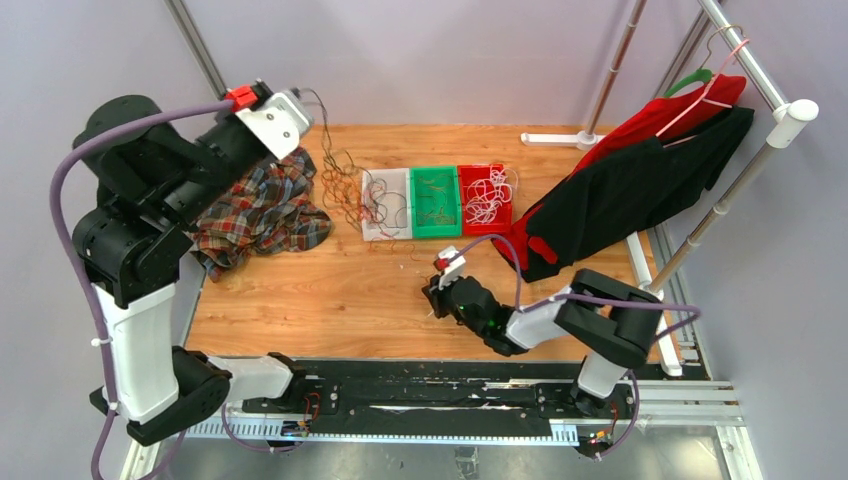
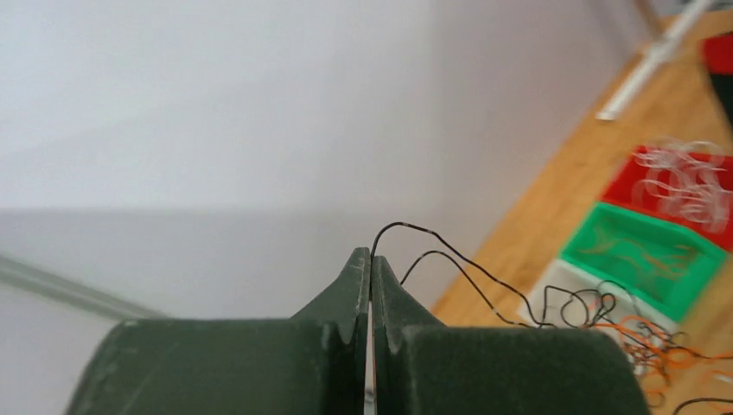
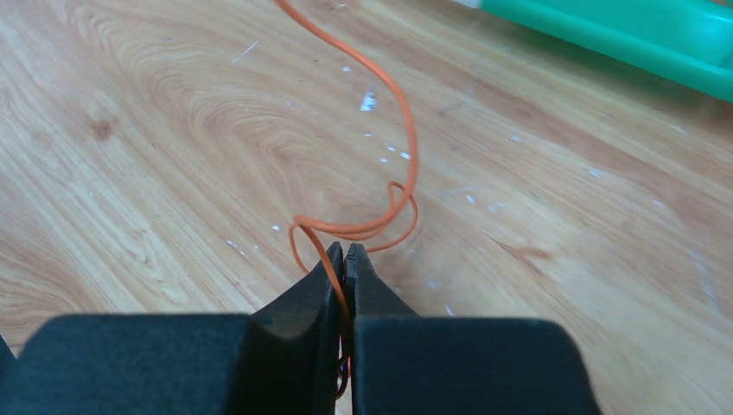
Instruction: Untangle the cables
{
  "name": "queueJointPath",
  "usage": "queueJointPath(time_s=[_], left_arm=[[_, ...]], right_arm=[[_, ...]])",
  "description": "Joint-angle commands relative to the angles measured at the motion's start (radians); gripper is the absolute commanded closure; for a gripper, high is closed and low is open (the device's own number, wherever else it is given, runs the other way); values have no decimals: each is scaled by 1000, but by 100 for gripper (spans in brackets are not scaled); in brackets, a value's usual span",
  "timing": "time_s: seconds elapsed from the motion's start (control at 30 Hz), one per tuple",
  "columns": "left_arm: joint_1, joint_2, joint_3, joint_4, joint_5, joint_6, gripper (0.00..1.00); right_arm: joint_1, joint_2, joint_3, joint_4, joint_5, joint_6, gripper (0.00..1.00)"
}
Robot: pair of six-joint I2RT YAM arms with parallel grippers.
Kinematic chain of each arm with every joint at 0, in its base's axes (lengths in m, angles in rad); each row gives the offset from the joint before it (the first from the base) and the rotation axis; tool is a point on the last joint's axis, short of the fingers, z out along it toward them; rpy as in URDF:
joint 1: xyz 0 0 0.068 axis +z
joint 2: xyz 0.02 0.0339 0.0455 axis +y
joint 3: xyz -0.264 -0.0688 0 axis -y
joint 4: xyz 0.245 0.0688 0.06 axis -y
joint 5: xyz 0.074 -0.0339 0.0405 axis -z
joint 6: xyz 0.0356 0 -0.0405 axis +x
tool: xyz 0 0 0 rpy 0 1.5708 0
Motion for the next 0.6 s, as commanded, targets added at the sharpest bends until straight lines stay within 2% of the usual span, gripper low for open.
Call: queueJointPath(time_s=[0.0, 0.17, 0.33, 0.47, 0.57], left_arm=[[0, -38, -33, 342, -283, 144, 100], [0, -13, -20, 577, -433, 279, 100], [0, 10, -4, 765, -530, 389, 100], [0, 36, 32, 821, -578, 457, 100], [1, 44, 45, 858, -591, 505, 100]], right_arm=[[12, -146, -92, -89, 224, 92, 99], [13, -409, -197, -325, 439, 275, 99], [12, -707, -220, -764, 639, 492, 99], [-9, -907, -247, -1078, 745, 664, 99], [-55, -1044, -277, -1209, 743, 758, 99]])
